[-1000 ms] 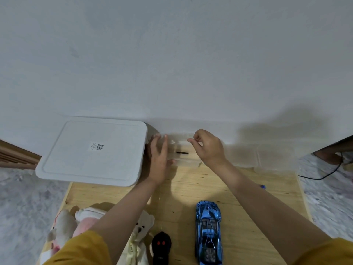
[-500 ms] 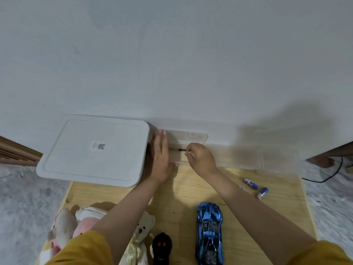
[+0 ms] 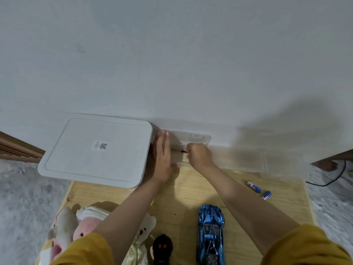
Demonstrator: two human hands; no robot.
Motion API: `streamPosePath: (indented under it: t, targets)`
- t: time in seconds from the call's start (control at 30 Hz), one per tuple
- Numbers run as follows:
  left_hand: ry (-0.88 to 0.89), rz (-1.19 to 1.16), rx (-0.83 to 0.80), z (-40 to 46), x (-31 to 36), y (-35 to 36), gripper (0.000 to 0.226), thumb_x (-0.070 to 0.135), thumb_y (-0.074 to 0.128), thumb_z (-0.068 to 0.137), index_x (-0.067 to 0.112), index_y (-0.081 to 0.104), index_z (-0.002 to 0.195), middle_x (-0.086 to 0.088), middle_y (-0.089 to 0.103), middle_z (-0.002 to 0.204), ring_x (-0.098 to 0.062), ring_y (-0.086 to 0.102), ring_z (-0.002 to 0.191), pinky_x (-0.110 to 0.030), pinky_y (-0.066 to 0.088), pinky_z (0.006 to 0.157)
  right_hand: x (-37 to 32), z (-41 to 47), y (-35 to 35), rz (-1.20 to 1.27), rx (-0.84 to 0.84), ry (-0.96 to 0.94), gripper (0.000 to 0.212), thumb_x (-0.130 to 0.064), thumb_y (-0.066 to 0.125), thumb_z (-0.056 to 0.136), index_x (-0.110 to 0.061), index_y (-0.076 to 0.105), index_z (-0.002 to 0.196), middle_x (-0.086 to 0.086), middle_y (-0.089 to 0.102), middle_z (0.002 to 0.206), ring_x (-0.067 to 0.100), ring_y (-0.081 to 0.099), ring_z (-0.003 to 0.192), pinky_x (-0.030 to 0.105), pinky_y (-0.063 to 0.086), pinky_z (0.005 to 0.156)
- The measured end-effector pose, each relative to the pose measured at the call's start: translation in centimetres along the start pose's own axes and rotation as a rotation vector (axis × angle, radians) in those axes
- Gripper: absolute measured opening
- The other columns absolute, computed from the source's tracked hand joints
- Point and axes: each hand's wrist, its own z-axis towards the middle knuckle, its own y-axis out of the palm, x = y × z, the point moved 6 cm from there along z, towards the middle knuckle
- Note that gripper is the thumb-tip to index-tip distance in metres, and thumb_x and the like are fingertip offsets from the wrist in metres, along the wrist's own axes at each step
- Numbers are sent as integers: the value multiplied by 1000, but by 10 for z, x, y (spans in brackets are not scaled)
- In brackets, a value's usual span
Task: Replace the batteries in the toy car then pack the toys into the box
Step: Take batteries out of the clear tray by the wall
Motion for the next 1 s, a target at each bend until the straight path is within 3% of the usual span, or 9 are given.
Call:
streamPosePath:
  t: [0.2, 0.4, 0.6, 0.73, 0.9, 1.0]
  targets:
    - [19, -17, 22, 1, 5, -3, 111, 77, 26, 79, -13, 16, 143, -16, 5, 153, -20, -5, 147, -35, 1, 120, -3, 1, 2, -91, -12, 17, 20, -2, 59, 81, -13, 69, 94, 7, 67, 101, 29, 62, 99, 31, 50, 74]
    - [21, -16, 33, 0, 7, -5, 113, 78, 26, 80, -15, 17, 142, -15, 5, 153, -18, -6, 147, -33, 1, 120, -6, 2, 2, -115, -60, 19, 21, -2, 62, 81, -12, 71, 96, 9, 68, 104, 31, 62, 101, 34, 53, 82]
    - [40, -27, 29, 1, 5, -4, 113, 79, 22, 78, -13, 16, 143, -15, 4, 154, -22, -4, 147, -35, 1, 120, -4, -5, -6, -4, -58, -65, 27, -6, 57, 83, -16, 73, 102, 3, 69, 109, 23, 60, 107, 28, 48, 81]
    - [36, -45, 15, -1, 5, -3, 112, 79, 24, 79, -12, 15, 144, -13, 2, 154, -21, -6, 147, -32, 0, 120, -9, -19, -21, 3, -50, -167, 29, -6, 53, 84, -10, 71, 106, 10, 66, 105, 28, 58, 105, 34, 50, 78]
    - [11, 62, -19, -3, 4, -3, 113, 56, 66, 72, -9, 10, 145, -11, -4, 153, -20, -13, 145, -34, -2, 117, -8, -43, -37, -11, 37, -186, 30, -13, 51, 85, -15, 71, 108, 6, 62, 102, 22, 53, 104, 34, 50, 75]
    - [-30, 154, -59, -6, 6, -2, 119, 59, 65, 65, -7, 7, 147, -13, -7, 154, -18, -19, 144, -33, -4, 116, -3, -61, -45, 39, 111, -158, 27, -14, 52, 85, -14, 70, 105, 4, 60, 97, 20, 56, 94, 33, 49, 72]
